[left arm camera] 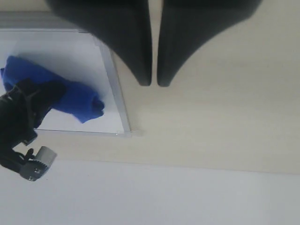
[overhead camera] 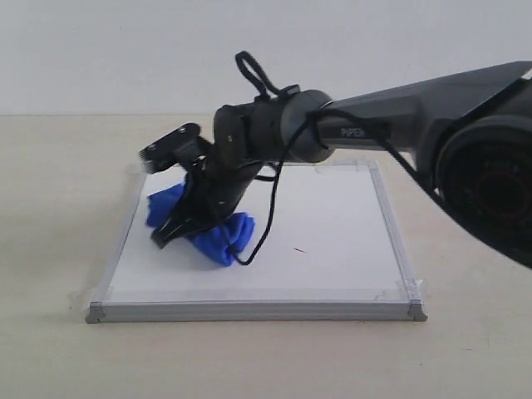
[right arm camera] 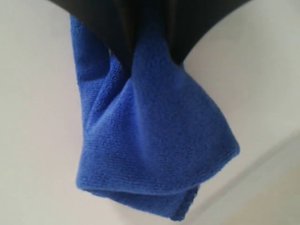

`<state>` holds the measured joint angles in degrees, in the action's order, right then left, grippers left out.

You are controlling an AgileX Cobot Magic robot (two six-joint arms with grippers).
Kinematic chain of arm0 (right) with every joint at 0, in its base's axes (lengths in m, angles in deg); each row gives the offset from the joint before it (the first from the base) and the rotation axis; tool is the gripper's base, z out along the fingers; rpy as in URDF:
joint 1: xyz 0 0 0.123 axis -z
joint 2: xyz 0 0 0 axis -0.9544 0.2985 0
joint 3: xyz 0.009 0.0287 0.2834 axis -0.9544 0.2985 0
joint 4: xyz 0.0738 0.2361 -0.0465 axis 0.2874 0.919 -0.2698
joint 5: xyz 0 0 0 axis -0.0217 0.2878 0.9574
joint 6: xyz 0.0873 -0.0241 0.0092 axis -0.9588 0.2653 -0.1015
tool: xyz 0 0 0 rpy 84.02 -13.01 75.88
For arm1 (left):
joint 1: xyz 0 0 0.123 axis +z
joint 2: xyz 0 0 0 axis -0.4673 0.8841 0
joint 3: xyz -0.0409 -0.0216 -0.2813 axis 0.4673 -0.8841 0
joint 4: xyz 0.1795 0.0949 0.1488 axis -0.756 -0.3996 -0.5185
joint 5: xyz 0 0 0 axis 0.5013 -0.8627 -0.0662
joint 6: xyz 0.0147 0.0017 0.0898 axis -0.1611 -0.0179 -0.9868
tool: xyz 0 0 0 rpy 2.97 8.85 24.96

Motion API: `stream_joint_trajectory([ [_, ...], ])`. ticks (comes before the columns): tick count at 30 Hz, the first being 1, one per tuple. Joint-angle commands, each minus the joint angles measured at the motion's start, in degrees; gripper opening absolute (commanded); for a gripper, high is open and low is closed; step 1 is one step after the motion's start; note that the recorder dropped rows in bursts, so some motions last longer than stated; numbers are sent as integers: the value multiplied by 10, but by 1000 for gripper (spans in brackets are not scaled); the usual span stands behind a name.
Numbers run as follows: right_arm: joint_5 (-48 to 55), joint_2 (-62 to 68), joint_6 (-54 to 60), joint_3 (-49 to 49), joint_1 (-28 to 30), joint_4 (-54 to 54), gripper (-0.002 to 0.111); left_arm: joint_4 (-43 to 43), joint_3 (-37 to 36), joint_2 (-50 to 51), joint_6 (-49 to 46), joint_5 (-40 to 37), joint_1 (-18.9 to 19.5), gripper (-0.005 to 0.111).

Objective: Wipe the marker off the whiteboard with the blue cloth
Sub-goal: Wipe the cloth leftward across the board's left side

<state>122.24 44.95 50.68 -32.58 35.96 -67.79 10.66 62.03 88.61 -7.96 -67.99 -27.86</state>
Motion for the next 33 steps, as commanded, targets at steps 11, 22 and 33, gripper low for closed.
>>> stream_joint_trajectory([
  [11, -11, 34, -135, -34, 25, -151, 0, 4, 2, -2, -4, 3, 0, 4],
  [22, 10, 53, -87, -54, -40, -123, 0, 4, 2, -2, -4, 3, 0, 4],
  [33, 9, 69, -93, -86, -15, -156, 0, 4, 2, -2, -4, 3, 0, 4],
])
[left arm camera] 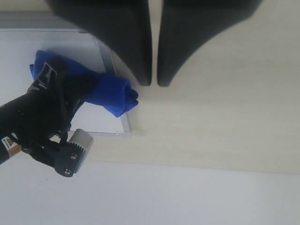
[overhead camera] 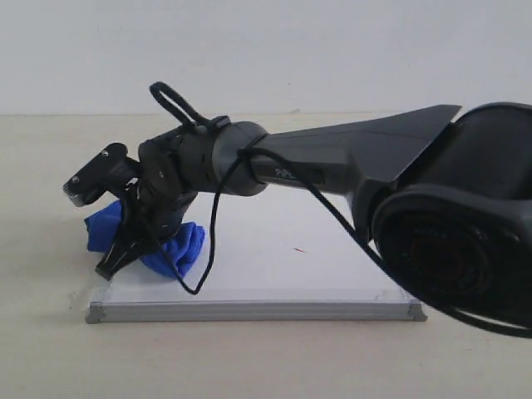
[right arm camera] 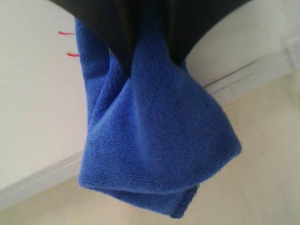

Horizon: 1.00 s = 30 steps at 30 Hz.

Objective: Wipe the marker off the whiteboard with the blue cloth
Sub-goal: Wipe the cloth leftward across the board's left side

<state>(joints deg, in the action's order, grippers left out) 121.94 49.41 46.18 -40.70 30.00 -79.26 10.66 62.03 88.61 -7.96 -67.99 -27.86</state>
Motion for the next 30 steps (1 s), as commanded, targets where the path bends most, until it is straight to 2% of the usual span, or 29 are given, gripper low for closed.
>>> stream_joint_trajectory([
  [1, 20, 30, -67, -11, 55, -51, 0, 4, 2, -2, -4, 3, 0, 4],
  [5, 61, 48, -114, -39, 89, -65, 0, 4, 2, -2, -4, 3, 0, 4],
  [10, 96, 48, -119, -63, 80, -53, 0, 4, 2, -2, -4, 3, 0, 4],
  [13, 108, 48, -77, -65, 56, -18, 0, 4, 2, -2, -4, 3, 0, 4],
  [17, 131, 48, 44, -65, 14, 78, 0, 4, 2, -2, -4, 3, 0, 4],
  [19, 126, 48, 63, -67, 3, 82, 0, 4, 2, -2, -4, 3, 0, 4],
  [21, 115, 48, 42, -71, 5, 52, 0, 4, 2, -2, -4, 3, 0, 4],
  [25, 101, 48, -122, -73, 33, -159, 0, 4, 2, -2, -4, 3, 0, 4],
  [27, 112, 48, -187, -74, 50, -226, 0, 4, 2, -2, -4, 3, 0, 4],
  [30, 134, 48, -203, -78, 68, -226, 0, 4, 2, -2, -4, 3, 0, 4],
])
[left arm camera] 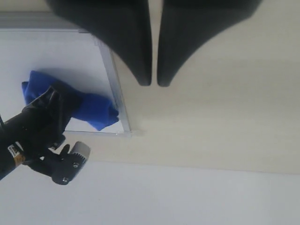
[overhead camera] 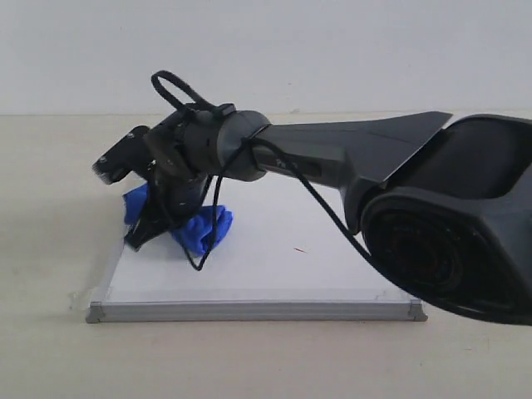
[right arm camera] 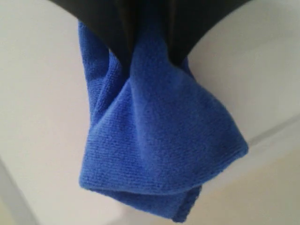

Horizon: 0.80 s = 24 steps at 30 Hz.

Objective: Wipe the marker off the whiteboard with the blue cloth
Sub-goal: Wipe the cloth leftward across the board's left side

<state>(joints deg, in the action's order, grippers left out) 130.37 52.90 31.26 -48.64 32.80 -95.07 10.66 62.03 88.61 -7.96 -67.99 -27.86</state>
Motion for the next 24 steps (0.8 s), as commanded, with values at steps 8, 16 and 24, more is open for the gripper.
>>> stream_joint_trajectory([
  [8, 54, 13, 156, 2, 1, 161, 0, 4, 2, -2, -4, 3, 0, 4],
  [16, 10, 13, 167, 2, -14, 139, 0, 4, 2, -2, -4, 3, 0, 4],
  [24, 7, 13, -48, 2, 38, -4, 0, 4, 2, -2, -4, 3, 0, 4],
])
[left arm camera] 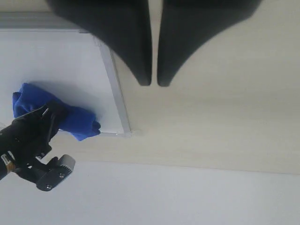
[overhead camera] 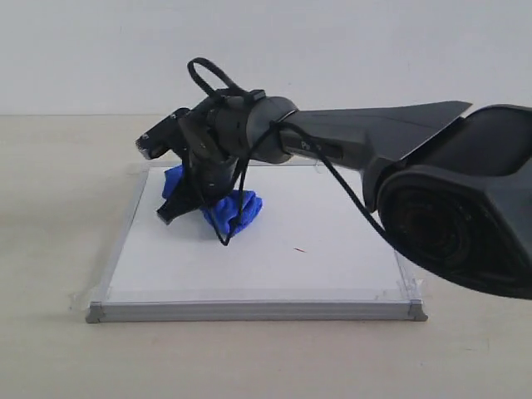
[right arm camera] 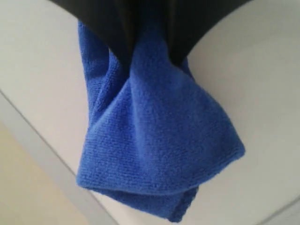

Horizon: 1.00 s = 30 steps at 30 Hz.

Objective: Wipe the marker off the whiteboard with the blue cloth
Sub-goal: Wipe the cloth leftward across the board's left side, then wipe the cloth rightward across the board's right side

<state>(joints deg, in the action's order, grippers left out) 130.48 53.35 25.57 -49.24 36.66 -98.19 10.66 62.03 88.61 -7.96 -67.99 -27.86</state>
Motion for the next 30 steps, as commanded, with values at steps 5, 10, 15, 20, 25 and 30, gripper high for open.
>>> stream_joint_trajectory([
  [5, -25, 8, 268, 8, -55, 300, 0, 4, 2, -2, -4, 3, 0, 4],
  [10, 9, -31, 77, 9, -46, 49, 0, 4, 2, -2, -4, 3, 0, 4],
  [15, 65, -148, 72, 58, -19, 40, 0, 4, 2, -2, -4, 3, 0, 4],
  [20, -31, -248, 50, 292, 80, 39, 0, 4, 2, -2, -4, 3, 0, 4],
  [25, -60, -282, 48, 388, 139, 32, 0, 4, 2, -2, -4, 3, 0, 4],
  [30, -83, -283, 33, 426, 143, -35, 0, 4, 2, -2, -4, 3, 0, 4],
])
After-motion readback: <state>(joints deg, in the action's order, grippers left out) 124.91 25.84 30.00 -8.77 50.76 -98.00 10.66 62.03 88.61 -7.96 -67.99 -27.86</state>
